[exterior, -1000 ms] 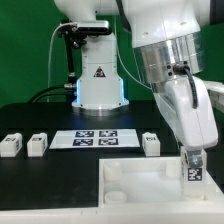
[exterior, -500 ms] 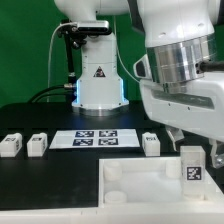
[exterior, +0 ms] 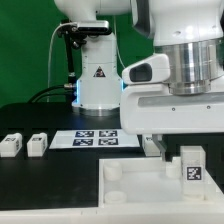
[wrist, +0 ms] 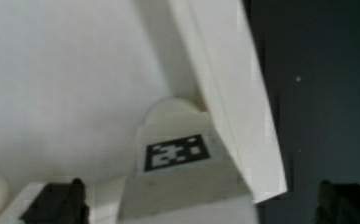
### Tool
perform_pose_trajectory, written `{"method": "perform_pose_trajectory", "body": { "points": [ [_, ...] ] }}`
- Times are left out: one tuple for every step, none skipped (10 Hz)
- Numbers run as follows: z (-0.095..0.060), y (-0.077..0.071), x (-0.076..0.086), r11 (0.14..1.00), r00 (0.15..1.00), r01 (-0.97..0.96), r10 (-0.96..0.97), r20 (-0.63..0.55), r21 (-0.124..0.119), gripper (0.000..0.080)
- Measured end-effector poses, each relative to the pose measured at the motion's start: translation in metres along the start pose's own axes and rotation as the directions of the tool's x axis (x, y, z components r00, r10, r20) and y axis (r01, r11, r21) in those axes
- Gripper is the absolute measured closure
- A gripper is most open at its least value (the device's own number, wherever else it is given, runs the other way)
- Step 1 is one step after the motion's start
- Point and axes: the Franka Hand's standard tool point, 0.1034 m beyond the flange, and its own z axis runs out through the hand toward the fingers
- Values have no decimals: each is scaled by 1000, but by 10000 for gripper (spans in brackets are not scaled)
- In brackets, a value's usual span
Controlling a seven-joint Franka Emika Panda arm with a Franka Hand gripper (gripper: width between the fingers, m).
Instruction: Assemble one leg
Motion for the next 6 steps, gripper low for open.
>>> {"method": "perform_pose_trajectory", "body": {
  "points": [
    [0,-1,-1,999,999,-38,38,2,4,150],
    [1,-1,-1,999,999,-54,54,2,4,272],
    [1,-1,-1,998,998,-55,55,2,4,412],
    [1,1,-1,987,987,-159,159,6,2,502],
    [2,1,-1,967,967,-255,255,8,3,502],
    [2,1,-2,935,935,-354,354,11,6,503]
  ]
}}
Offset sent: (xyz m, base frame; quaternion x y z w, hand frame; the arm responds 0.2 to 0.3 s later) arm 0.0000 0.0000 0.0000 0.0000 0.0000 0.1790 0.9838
